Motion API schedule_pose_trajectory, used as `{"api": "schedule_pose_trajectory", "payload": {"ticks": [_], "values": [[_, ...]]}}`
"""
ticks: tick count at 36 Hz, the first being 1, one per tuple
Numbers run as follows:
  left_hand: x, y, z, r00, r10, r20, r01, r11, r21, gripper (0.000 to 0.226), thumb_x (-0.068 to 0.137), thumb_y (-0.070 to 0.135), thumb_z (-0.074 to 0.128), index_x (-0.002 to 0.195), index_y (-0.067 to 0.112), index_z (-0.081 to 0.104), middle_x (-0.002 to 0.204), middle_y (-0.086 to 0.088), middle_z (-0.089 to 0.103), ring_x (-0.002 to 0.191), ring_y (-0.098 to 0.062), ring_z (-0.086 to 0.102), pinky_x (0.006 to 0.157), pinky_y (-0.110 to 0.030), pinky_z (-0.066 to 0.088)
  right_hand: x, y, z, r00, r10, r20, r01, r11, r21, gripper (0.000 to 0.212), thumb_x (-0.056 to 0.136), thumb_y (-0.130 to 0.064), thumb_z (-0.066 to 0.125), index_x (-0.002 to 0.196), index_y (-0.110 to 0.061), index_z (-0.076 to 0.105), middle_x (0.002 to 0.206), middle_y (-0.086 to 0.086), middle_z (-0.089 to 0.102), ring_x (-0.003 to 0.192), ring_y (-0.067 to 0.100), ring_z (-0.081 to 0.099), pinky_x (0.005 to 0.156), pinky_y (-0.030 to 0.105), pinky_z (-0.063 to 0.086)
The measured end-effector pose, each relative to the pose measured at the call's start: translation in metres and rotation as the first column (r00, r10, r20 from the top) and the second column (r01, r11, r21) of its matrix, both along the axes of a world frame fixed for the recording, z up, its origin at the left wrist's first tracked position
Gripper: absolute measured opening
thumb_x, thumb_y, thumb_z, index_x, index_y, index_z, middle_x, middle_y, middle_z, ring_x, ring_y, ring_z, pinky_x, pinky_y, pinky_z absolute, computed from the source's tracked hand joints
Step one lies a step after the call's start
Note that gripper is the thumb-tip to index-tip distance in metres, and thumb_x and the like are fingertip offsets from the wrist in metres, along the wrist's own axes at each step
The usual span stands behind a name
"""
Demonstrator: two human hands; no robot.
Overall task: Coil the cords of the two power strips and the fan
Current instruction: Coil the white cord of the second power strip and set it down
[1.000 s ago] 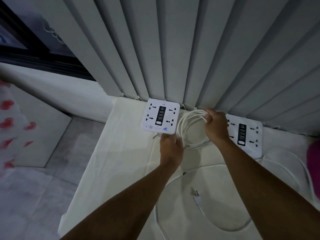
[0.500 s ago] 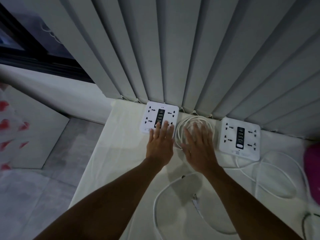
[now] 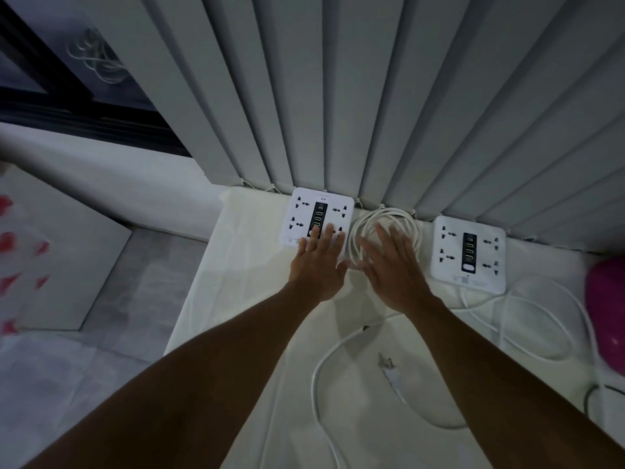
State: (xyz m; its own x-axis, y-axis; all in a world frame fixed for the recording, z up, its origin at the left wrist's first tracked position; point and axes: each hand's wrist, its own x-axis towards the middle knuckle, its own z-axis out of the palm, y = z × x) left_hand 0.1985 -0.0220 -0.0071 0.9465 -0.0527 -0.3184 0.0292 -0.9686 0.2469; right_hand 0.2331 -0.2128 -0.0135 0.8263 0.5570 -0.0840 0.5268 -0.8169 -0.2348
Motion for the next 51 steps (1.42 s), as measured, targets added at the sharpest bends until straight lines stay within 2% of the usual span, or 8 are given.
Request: {"api": "schedule_pose_trajectory", "payload": {"ticks": [9, 19, 23, 29, 35, 41, 45, 51], "values": [[-0.027, -0.015, 0.023, 0.958, -0.223, 0.182, 0.234, 0.971, -0.041, 0.051, 0.101, 0.029, 0.042, 0.148, 0.009, 0.041, 0.158, -0.01, 0.035, 0.151, -0.027, 0.02, 0.122, -0.042, 0.017, -0.081, -0.021, 0.02, 0.974, -0.224, 0.03, 0.217, 0.966, 0.143, 0.026, 0.092, -0.016, 0.06, 0.116, -0.008, 0.064, 0.111, 0.014, 0.062, 0.102, 0.034, 0.06, 0.089, 0.043, 0.046], [-0.089, -0.08, 0.027, 0.885, -0.416, 0.21, 0.441, 0.893, -0.088, 0.031, 0.083, 0.024, 0.058, 0.112, 0.018, 0.067, 0.113, -0.002, 0.061, 0.107, -0.024, 0.056, 0.091, -0.035, 0.038, -0.182, -0.103, 0.011, 0.944, -0.239, -0.227, 0.223, 0.97, -0.094, 0.049, 0.078, -0.067, 0.053, 0.092, -0.02, 0.059, 0.091, -0.003, 0.065, 0.086, 0.021, 0.061, 0.083, 0.036, 0.047], [-0.116, -0.111, 0.026, 0.994, -0.019, -0.11, 0.012, 0.998, -0.067, 0.048, 0.086, 0.052, 0.047, 0.113, 0.016, 0.064, 0.116, -0.006, 0.063, 0.111, -0.029, 0.06, 0.092, -0.039, 0.047, -0.201, -0.137, 0.005, 0.935, -0.162, -0.317, 0.137, 0.986, -0.1, 0.041, 0.082, -0.059, 0.059, 0.094, -0.021, 0.06, 0.099, 0.0, 0.063, 0.095, 0.023, 0.057, 0.084, 0.034, 0.044], [-0.148, -0.142, 0.02, 0.819, 0.391, -0.42, -0.431, 0.903, 0.0, 0.095, 0.079, 0.086, 0.027, 0.126, 0.011, 0.062, 0.127, -0.015, 0.064, 0.117, -0.034, 0.061, 0.095, -0.039, 0.047, -0.202, -0.147, 0.004, 0.895, -0.16, -0.416, 0.183, 0.983, 0.015, 0.015, 0.095, -0.03, 0.055, 0.096, -0.017, 0.063, 0.102, 0.002, 0.065, 0.098, 0.024, 0.061, 0.078, 0.029, 0.043], [-0.133, -0.172, 0.038, 0.61, 0.352, -0.71, -0.792, 0.244, -0.559, 0.048, 0.105, 0.047, 0.035, 0.086, 0.012, 0.064, 0.088, -0.007, 0.07, 0.078, -0.022, 0.061, 0.077, -0.032, 0.046, -0.197, -0.144, 0.023, 0.836, -0.163, -0.524, 0.329, 0.913, 0.24, 0.012, 0.102, -0.036, 0.049, 0.098, -0.026, 0.055, 0.096, -0.006, 0.061, 0.084, 0.013, 0.061, 0.073, 0.031, 0.05], [-0.102, -0.176, 0.082, 0.593, 0.241, -0.768, -0.699, -0.319, -0.64, 0.044, 0.105, 0.046, 0.035, 0.073, 0.017, 0.043, 0.045, 0.0, 0.038, 0.046, -0.019, 0.044, 0.051, -0.028, 0.049, -0.187, -0.166, 0.04, 0.901, -0.09, -0.425, 0.229, 0.93, 0.288, 0.025, 0.105, -0.039, 0.039, 0.103, -0.02, 0.055, 0.086, -0.004, 0.069, 0.074, 0.015, 0.063, 0.062, 0.03, 0.047], [-0.082, -0.156, 0.11, 0.659, -0.01, -0.752, -0.736, -0.219, -0.641, 0.049, 0.099, 0.058, 0.04, 0.067, 0.021, 0.043, 0.044, 0.006, 0.02, 0.033, -0.008, 0.016, 0.033, -0.02, 0.016, -0.165, -0.193, 0.045, 0.969, -0.001, -0.246, 0.044, 0.985, 0.169, 0.017, 0.101, -0.015, 0.051, 0.102, -0.004, 0.064, 0.101, 0.015, 0.072, 0.094, 0.035, 0.065, 0.082, 0.042, 0.052], [-0.058, -0.119, 0.149, 0.548, -0.214, -0.809, -0.747, 0.309, -0.588, 0.039, 0.096, 0.052, 0.054, 0.074, 0.019, 0.053, 0.044, 0.009, 0.018, 0.033, -0.005, 0.013, 0.033, -0.018, 0.012, -0.12, -0.232, 0.056, 0.996, 0.07, -0.057, -0.08, 0.974, -0.211, 0.026, 0.09, -0.006, 0.05, 0.105, -0.018, 0.067, 0.107, 0.004, 0.067, 0.11, 0.027, 0.059, 0.107, 0.034, 0.03]]}}
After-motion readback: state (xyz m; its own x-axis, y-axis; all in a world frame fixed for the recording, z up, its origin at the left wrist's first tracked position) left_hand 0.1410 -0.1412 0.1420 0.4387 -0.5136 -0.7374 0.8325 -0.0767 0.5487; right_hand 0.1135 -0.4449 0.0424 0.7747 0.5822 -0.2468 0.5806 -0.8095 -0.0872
